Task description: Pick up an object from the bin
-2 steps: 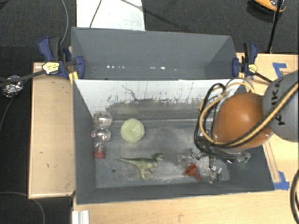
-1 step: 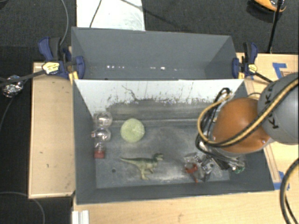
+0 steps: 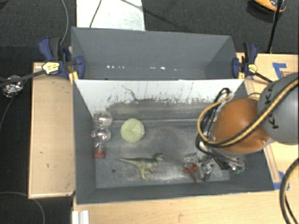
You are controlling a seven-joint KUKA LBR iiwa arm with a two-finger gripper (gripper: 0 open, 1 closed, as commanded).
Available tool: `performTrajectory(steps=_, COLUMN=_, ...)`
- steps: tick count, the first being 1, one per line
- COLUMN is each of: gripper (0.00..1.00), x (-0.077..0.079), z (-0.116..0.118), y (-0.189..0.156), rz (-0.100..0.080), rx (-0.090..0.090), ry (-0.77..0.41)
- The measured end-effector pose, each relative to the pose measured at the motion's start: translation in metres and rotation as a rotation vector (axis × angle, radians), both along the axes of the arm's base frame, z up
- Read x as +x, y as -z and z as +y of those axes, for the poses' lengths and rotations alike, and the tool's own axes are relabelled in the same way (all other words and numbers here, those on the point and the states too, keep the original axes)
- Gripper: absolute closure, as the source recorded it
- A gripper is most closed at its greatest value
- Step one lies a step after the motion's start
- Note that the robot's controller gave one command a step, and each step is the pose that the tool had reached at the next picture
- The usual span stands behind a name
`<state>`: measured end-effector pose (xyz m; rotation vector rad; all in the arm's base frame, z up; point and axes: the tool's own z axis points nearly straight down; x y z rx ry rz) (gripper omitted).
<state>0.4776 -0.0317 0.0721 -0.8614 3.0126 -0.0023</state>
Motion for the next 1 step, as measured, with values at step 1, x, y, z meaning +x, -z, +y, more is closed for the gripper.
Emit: performTrajectory(steps=1, gripper=1.0, x=-0.0002, z=0.0001, y=-0.0023, rz=-0.002, rx=0.001, ry=-0.001)
